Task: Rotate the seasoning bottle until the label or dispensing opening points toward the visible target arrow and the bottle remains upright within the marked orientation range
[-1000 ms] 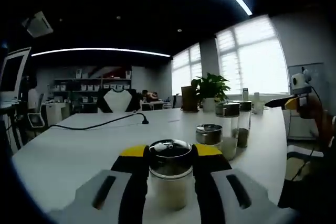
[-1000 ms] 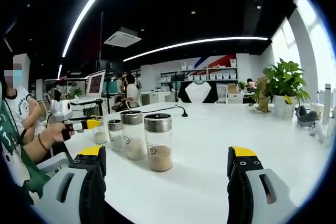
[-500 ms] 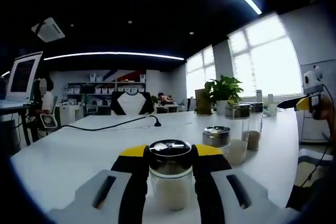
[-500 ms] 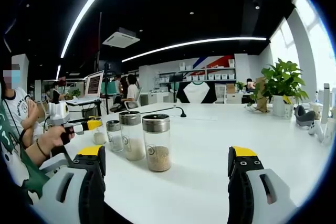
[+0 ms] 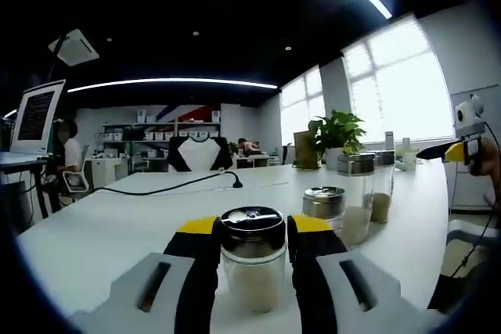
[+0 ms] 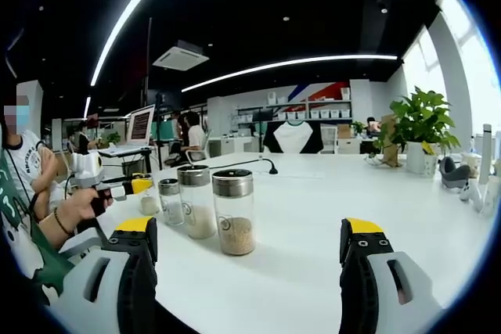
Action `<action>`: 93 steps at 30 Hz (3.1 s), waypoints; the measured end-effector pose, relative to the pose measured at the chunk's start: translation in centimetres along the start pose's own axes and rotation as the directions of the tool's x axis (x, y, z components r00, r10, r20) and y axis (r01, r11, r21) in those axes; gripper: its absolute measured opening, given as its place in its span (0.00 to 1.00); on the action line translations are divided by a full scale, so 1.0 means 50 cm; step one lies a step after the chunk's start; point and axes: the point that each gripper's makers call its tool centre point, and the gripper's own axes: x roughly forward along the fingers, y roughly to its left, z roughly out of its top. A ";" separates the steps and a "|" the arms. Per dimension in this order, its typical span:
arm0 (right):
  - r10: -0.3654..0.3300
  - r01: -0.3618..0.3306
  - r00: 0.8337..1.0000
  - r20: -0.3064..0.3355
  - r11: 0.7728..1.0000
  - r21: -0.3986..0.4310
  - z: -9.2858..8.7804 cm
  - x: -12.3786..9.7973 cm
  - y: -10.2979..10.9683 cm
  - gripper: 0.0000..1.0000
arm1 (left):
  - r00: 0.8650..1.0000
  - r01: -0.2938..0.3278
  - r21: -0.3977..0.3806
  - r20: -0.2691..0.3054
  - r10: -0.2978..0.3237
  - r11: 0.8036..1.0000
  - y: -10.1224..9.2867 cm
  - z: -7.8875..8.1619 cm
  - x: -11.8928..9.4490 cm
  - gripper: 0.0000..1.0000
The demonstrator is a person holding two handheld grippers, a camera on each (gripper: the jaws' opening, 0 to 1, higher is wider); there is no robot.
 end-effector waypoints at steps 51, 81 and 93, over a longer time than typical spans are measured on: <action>0.003 -0.003 1.000 -0.009 1.000 -0.014 0.005 0.000 0.004 0.99 | 0.671 0.731 -0.093 -0.084 -0.737 0.676 -0.047 -0.011 0.013 0.39; 0.000 -0.001 1.000 -0.011 1.000 -0.011 0.003 -0.001 0.003 0.99 | 0.726 0.673 -0.091 -0.105 -0.680 0.734 -0.034 -0.016 0.012 0.35; -0.004 0.004 1.000 -0.010 1.000 -0.010 0.003 -0.003 0.000 0.99 | 0.799 0.585 -0.109 -0.092 -0.594 0.803 -0.025 -0.017 0.015 0.35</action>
